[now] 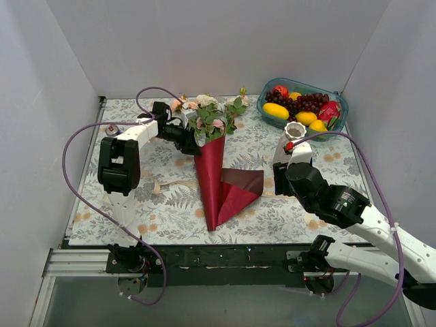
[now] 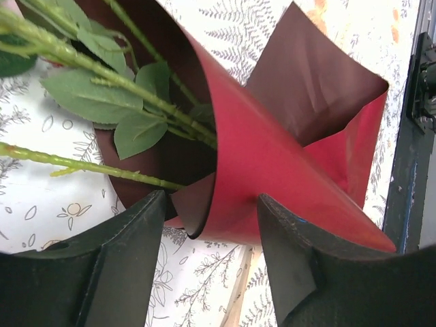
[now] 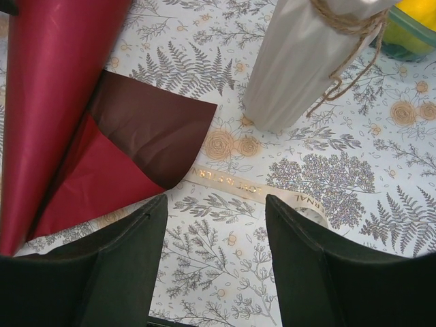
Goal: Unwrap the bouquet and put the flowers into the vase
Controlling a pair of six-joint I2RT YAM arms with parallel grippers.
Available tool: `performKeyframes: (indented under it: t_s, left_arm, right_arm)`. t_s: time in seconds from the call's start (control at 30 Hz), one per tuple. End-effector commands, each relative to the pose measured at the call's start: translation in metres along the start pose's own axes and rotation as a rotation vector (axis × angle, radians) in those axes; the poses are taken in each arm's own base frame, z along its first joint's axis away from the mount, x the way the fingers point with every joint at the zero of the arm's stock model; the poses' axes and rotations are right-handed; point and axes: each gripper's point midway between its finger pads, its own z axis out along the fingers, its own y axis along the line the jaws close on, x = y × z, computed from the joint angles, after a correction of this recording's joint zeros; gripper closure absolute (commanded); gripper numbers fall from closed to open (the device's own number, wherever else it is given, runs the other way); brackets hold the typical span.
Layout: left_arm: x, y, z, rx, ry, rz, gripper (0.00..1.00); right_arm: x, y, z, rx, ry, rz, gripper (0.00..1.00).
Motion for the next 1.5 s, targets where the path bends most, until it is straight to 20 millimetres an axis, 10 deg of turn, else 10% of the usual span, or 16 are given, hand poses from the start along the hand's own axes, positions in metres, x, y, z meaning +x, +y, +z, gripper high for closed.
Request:
performKeyframes:
  t_s: [0.0, 0.33, 0.57, 0.7, 1.47]
  left_arm:
    - [0.005, -0.002, -0.001, 0.045, 0.002, 0.019, 0.46]
    - [0.006, -0.014, -0.002, 0.087, -0.007, 0.014, 0.51]
    - [0.014, -0.012, -0.002, 0.080, 0.021, 0.009, 0.83]
    - [-0.006, -0.016, -0.008, 0.079, 0.003, 0.023, 1.00]
    - [-0.122, -0.123, -0.058, 0.218, -0.197, 0.114, 1.00]
  right_arm:
    - [-0.018, 0.005, -0.004, -0.014, -0.044, 0.023, 0.34]
    - [-0.016, 0.010, 0.001, -0.020, -0.040, 0.017, 0.34]
    - [-0.013, 0.011, 0.002, -0.019, -0.033, 0.014, 0.35]
    - [-0.012, 0.011, 0.002, -0.018, -0.030, 0.016, 0.35]
    - [-0.016, 0.012, -0.003, -0.019, -0.053, 0.040, 0.36]
